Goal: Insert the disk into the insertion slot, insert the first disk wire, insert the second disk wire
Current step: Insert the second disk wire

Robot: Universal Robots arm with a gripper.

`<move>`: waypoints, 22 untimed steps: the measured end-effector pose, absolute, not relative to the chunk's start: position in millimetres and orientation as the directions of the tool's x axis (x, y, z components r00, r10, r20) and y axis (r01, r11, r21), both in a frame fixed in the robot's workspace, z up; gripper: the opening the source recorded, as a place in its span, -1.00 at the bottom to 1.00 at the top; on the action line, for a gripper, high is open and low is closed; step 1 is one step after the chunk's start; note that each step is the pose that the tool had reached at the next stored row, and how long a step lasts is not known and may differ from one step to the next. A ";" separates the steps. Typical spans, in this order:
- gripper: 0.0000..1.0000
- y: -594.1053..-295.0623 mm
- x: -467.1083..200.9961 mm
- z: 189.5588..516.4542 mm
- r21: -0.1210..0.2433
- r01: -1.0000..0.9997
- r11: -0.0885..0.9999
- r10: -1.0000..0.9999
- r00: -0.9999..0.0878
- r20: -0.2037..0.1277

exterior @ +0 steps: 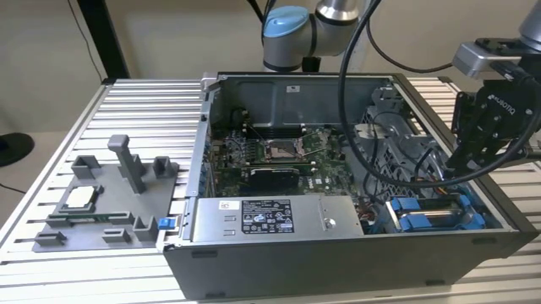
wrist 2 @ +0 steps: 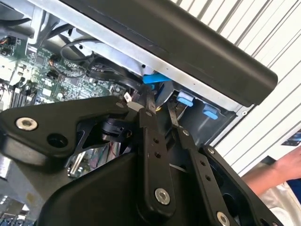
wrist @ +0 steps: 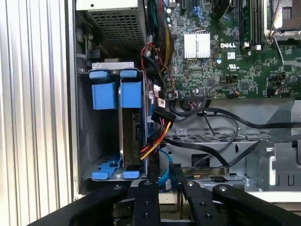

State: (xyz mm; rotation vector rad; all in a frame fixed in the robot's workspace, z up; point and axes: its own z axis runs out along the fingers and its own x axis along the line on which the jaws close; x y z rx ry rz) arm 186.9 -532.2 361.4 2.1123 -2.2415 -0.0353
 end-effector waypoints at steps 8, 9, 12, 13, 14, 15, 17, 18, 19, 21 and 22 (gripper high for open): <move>1.00 -524.3 193.1 357.1 0.060 -0.996 0.060 -0.998 -0.058 0.025; 1.00 -523.9 193.4 356.3 0.062 -0.996 0.060 -0.998 -0.058 0.025; 1.00 -523.8 194.6 354.7 0.072 -0.996 0.060 -0.998 -0.058 0.026; 1.00 -523.6 194.9 354.0 0.074 -0.995 0.060 -0.998 -0.058 0.026; 1.00 -523.6 195.3 353.5 0.075 -0.995 0.060 -0.998 -0.058 0.026; 1.00 -523.6 195.7 353.0 0.077 -0.995 0.060 -0.998 -0.058 0.026; 1.00 -523.1 196.5 351.9 0.079 -0.995 0.060 -0.998 -0.058 0.026; 1.00 -522.9 196.8 351.5 0.080 -0.995 0.060 -0.998 -0.058 0.026; 1.00 -522.7 197.0 351.2 0.080 -0.995 0.060 -0.998 -0.058 0.026; 1.00 -522.3 197.4 350.1 0.081 -0.995 0.060 -0.998 -0.058 0.026; 1.00 -521.9 197.5 349.4 0.082 -0.995 0.060 -0.998 -0.058 0.026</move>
